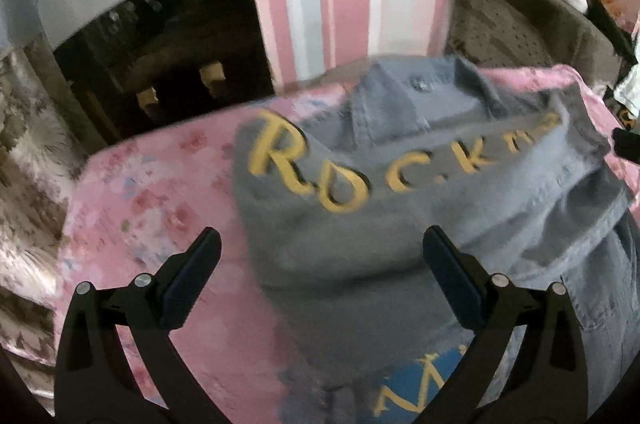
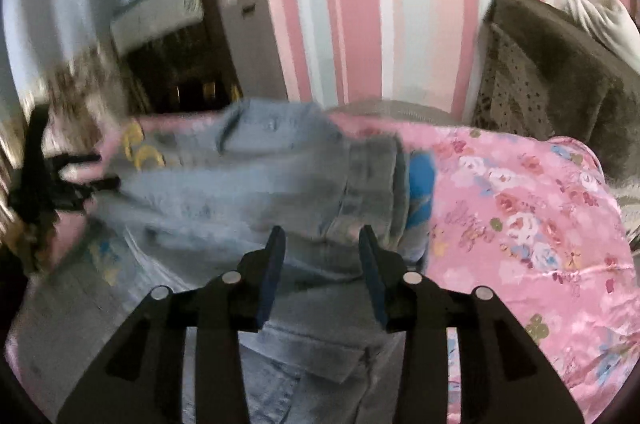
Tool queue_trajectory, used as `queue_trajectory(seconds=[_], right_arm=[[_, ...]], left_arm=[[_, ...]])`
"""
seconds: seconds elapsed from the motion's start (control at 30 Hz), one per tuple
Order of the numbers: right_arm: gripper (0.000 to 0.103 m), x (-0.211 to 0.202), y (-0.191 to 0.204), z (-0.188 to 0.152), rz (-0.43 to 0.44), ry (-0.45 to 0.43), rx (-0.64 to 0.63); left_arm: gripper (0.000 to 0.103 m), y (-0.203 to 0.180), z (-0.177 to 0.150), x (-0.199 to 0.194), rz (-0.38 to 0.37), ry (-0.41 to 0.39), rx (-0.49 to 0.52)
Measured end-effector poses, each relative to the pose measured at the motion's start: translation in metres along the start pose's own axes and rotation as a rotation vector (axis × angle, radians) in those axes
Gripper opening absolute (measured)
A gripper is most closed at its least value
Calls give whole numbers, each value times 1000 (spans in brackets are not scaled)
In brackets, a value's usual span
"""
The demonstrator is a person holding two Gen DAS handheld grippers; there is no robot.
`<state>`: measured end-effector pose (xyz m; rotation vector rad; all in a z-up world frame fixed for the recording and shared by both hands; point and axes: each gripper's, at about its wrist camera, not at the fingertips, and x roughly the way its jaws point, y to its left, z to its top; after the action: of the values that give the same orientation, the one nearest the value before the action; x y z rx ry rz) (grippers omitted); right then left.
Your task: Fold large clothes
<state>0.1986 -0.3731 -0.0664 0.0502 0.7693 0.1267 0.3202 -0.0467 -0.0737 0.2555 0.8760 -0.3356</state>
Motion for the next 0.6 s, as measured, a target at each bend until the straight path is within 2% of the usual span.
queue_trajectory(seconds=[0.1,0.17,0.3,0.33,0.4,0.47,0.5,0.6], right_arm=[[33,27,-2,-10,-50,69,-22],[32,34,-10,-9,-27,74,11],[31,32,-8,-4,-35,100,0],[35,28,-6,-4,-30,96,0],[36,7,-4,-6,21,58,31],[63,-11,-4,-11,61,32,62],[83,-20,-5,-16,64,22,83],[85,-41,-11,-31,18,0,140]], left_arm=[[100,-2,-8,15,-4,43,-13],[100,2,-8,20,-23,57,-36],[100,0,-5,15,-5,51,-34],[100,0,-5,10,7,42,-33],[100,-2,-5,-5,19,16,-35],[100,-2,-8,-22,25,-16,-35],[100,-2,-10,-29,38,-26,-33],[100,0,-23,-54,61,-69,-64]])
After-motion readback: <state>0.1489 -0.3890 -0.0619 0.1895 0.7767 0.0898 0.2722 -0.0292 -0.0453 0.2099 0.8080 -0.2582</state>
